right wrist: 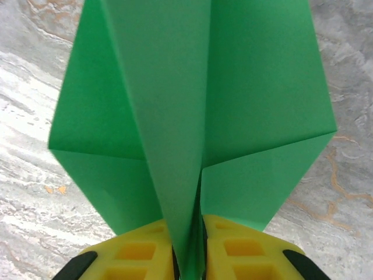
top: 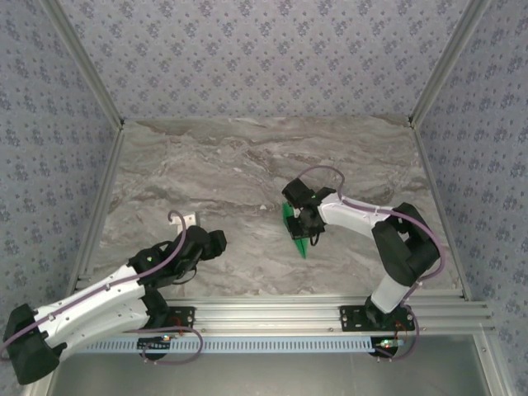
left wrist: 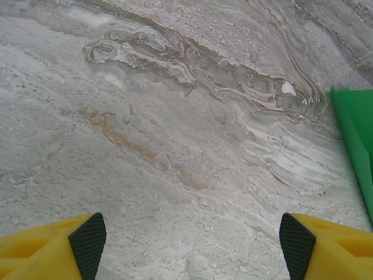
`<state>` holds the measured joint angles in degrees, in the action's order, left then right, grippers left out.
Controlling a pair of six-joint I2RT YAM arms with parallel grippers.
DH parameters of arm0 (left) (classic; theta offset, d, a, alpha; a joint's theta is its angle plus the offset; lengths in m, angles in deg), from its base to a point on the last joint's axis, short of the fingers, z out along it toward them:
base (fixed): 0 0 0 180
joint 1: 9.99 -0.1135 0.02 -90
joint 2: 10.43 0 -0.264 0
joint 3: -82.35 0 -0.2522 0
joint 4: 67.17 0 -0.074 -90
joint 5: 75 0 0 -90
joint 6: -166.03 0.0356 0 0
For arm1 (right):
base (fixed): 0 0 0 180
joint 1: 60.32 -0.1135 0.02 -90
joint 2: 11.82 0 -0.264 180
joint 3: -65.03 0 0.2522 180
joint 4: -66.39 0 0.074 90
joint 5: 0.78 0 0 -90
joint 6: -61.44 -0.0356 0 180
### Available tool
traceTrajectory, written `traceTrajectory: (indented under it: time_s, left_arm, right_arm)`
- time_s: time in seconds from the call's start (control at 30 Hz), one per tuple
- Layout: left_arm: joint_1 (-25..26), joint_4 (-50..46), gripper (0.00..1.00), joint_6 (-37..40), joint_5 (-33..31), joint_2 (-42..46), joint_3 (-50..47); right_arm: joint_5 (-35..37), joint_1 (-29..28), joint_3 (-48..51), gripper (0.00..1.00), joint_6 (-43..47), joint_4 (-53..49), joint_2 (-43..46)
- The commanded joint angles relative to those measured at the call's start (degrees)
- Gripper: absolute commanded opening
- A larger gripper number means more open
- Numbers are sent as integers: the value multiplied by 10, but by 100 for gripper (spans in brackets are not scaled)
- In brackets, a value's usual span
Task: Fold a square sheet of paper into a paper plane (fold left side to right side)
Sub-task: Move the paper plane to the center of the table.
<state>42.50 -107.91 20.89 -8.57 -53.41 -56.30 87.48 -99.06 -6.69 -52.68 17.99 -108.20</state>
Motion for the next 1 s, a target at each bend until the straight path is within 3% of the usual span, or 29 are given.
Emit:
traceTrajectory:
  time_s: [0.0, 0.3, 0.4, 0.6, 0.77, 0.97]
  left_arm:
    - [-3, 5, 81, 6, -1, -4, 30]
    - [-3, 6, 81, 9, 2, -9, 33]
    - [-3, 8, 81, 13, 4, -8, 35]
    - [-3, 43, 82, 43, 45, -14, 36]
    - [-2, 96, 92, 85, 118, -40, 40]
    - [-2, 108, 98, 101, 151, -84, 57]
  right_arm:
    - [11, 3, -1, 22, 10, -3, -9]
    - [8, 4, 1, 21, 13, 16, -36]
    - [2, 10, -24, 17, 16, 10, -41]
    - [8, 56, -146, 13, 20, -44, -80]
    - [31, 99, -259, 13, -9, -79, -163]
    - [69, 117, -400, 14, -12, -146, -256]
